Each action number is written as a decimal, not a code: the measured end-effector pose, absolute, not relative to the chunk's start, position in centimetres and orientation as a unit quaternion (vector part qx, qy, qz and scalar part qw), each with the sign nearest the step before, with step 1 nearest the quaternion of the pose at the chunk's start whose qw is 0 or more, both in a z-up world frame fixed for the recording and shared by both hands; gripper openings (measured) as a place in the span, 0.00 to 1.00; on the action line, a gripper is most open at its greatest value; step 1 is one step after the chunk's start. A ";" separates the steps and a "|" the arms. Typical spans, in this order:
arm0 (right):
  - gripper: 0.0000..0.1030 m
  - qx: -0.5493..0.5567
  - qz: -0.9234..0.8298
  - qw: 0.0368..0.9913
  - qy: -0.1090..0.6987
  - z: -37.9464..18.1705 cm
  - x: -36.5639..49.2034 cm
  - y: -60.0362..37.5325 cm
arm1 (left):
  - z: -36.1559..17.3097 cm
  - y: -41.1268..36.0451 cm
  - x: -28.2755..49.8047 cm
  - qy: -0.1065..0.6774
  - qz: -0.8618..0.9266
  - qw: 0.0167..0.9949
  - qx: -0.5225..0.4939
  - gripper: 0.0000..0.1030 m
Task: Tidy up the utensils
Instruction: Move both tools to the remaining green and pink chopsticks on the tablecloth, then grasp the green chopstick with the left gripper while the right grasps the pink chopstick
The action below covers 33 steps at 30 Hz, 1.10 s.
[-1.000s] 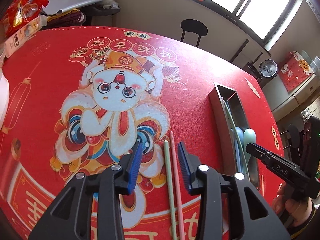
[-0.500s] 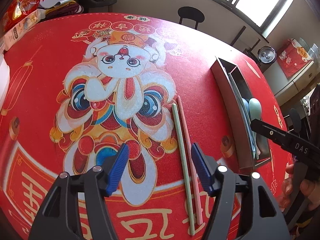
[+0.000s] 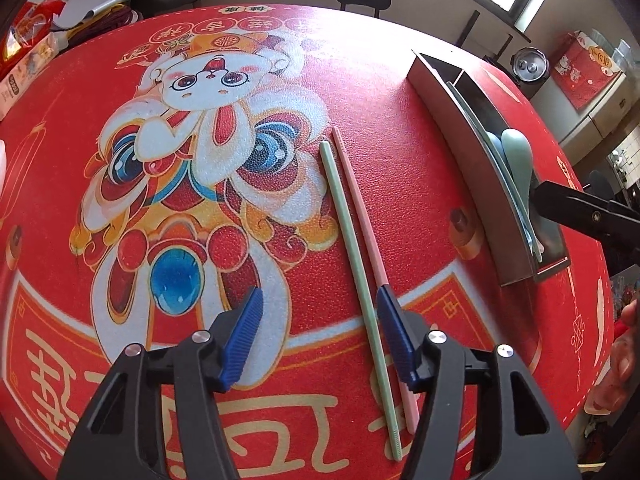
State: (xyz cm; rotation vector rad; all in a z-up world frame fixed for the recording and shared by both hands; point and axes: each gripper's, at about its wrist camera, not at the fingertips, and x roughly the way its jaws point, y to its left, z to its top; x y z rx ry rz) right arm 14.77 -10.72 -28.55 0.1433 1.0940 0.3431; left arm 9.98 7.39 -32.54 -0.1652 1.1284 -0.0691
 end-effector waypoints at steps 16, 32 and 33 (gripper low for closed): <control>0.73 0.070 0.162 0.838 0.517 -28.6 14.5 -10.9 | -32.9 4.9 10.9 0.512 -0.004 0.859 -0.002 0.42; 0.65 0.029 0.212 0.830 0.515 -28.6 14.3 -7.0 | -32.6 9.2 9.8 0.503 0.013 0.861 -0.073 0.06; 0.62 0.021 0.221 0.827 0.517 -28.7 14.3 -6.2 | -32.6 9.7 9.6 0.503 0.017 0.861 -0.077 0.06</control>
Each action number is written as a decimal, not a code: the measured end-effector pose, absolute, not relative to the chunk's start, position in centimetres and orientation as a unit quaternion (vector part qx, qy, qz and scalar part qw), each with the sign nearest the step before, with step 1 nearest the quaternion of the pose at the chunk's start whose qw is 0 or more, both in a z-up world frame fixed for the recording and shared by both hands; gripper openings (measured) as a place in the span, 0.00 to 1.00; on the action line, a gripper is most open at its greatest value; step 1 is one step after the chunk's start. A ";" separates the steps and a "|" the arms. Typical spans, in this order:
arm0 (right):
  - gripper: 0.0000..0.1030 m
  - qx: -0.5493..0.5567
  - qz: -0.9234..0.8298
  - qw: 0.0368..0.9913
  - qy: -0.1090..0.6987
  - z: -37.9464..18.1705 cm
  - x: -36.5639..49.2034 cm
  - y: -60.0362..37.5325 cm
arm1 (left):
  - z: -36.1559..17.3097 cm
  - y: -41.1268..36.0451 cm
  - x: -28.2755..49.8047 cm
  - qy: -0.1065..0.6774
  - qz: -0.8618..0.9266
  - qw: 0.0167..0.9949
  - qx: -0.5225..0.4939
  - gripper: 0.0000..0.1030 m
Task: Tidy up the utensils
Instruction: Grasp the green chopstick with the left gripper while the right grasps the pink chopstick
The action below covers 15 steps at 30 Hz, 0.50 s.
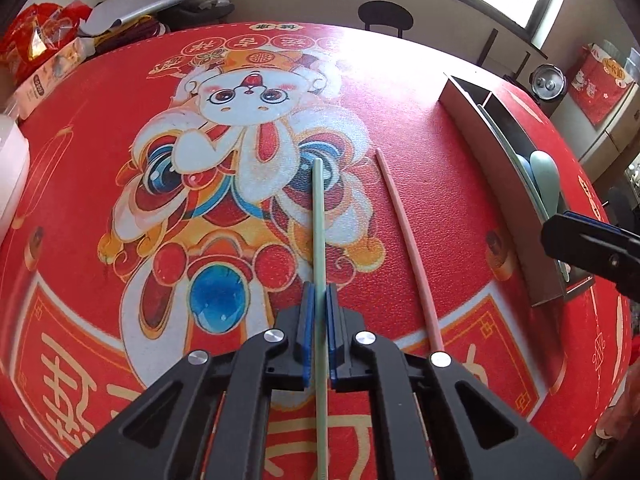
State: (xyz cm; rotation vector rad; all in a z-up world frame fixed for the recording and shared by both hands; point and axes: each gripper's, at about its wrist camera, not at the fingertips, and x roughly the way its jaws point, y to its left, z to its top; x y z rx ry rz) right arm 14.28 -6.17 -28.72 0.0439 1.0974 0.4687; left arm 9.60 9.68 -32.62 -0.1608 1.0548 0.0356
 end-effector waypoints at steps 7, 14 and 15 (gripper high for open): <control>0.43 -0.024 0.251 0.806 0.535 -30.6 14.4 -1.2 | -32.5 13.3 8.1 0.501 0.045 0.858 -0.102 0.06; 0.27 -0.061 0.233 0.791 0.562 -33.7 13.9 1.2 | -32.6 14.6 7.2 0.499 0.046 0.859 -0.104 0.06; 0.25 -0.065 0.229 0.791 0.564 -33.9 13.8 1.3 | -32.6 14.5 7.2 0.499 0.045 0.859 -0.102 0.06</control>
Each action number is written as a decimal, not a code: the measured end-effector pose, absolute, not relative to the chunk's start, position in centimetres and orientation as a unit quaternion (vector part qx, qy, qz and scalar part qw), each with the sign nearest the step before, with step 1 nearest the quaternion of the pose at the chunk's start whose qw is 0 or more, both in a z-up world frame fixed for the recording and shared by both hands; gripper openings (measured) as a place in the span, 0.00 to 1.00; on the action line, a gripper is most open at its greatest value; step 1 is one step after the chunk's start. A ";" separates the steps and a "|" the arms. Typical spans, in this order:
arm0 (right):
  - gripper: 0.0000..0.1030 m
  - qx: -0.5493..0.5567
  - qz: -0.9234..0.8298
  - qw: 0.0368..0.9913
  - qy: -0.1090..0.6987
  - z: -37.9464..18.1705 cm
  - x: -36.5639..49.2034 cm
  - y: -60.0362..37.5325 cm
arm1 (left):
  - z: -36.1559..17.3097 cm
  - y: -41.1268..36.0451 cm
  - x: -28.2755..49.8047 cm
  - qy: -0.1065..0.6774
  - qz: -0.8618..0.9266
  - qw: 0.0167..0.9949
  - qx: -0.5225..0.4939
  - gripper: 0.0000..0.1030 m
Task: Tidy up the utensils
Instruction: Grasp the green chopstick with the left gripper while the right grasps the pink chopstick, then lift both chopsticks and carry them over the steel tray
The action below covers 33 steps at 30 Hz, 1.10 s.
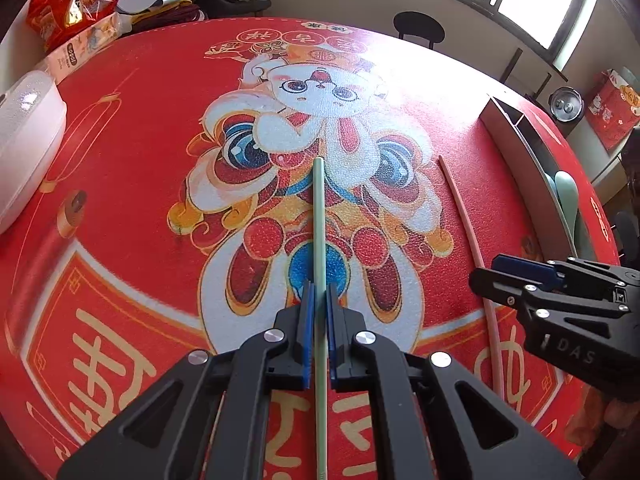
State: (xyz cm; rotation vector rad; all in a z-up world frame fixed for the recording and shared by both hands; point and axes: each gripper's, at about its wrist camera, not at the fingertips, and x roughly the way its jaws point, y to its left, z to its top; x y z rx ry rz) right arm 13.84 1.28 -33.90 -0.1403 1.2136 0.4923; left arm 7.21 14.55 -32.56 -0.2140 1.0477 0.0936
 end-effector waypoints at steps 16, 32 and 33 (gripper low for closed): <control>0.08 -0.110 0.225 0.800 0.546 -34.1 12.3 1.8 | -32.7 14.9 7.0 0.495 0.038 0.861 -0.111 0.06; 0.07 -0.074 0.228 0.798 0.553 -34.2 12.0 0.6 | -32.7 14.7 6.1 0.494 0.033 0.862 -0.107 0.06; 0.07 -0.074 0.228 0.798 0.552 -34.2 12.0 0.6 | -32.7 14.8 6.0 0.494 0.033 0.862 -0.108 0.06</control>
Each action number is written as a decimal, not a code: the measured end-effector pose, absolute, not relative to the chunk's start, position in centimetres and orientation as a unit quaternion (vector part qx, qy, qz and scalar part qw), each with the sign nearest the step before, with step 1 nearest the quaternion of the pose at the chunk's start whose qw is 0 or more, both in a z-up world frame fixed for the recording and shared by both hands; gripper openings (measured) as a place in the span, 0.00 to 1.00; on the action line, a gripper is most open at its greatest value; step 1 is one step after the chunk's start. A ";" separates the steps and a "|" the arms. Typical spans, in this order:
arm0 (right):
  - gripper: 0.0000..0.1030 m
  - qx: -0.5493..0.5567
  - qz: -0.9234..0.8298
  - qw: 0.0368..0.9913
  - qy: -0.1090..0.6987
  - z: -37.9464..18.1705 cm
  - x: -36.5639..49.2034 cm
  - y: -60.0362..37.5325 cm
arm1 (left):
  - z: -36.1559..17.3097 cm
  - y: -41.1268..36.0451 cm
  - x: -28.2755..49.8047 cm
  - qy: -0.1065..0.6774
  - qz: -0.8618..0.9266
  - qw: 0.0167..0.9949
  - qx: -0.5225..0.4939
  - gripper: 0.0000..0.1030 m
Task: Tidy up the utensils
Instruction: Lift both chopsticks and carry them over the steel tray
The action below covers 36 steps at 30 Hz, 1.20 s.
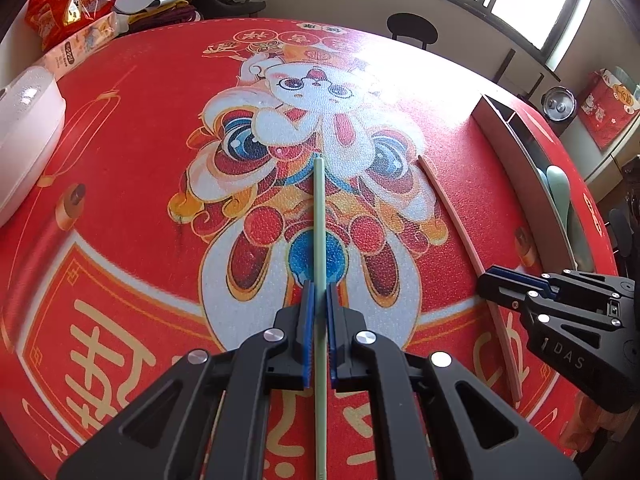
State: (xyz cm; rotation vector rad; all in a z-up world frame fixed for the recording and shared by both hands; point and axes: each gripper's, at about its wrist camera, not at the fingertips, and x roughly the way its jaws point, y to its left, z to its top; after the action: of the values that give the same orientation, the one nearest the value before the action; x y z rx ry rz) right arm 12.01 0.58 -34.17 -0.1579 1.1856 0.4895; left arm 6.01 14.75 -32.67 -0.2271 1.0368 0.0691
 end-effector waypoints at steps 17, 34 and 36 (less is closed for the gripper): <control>0.06 -0.027 0.233 0.815 0.531 -32.1 12.4 -1.1 | -30.9 16.0 5.7 0.489 0.047 0.857 -0.157 0.05; 0.06 0.063 0.161 0.855 0.490 -27.5 15.1 -13.2 | -24.5 7.2 11.3 0.447 -0.042 0.874 -0.186 0.05; 0.06 0.069 0.152 0.856 0.489 -27.4 15.6 -14.6 | -24.3 5.5 12.4 0.446 -0.055 0.872 -0.196 0.06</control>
State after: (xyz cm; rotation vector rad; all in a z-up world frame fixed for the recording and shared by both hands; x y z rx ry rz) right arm 15.60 -14.58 -27.44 0.1444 1.0270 0.3195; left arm 12.43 5.48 -24.26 -0.4087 0.9315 -0.1146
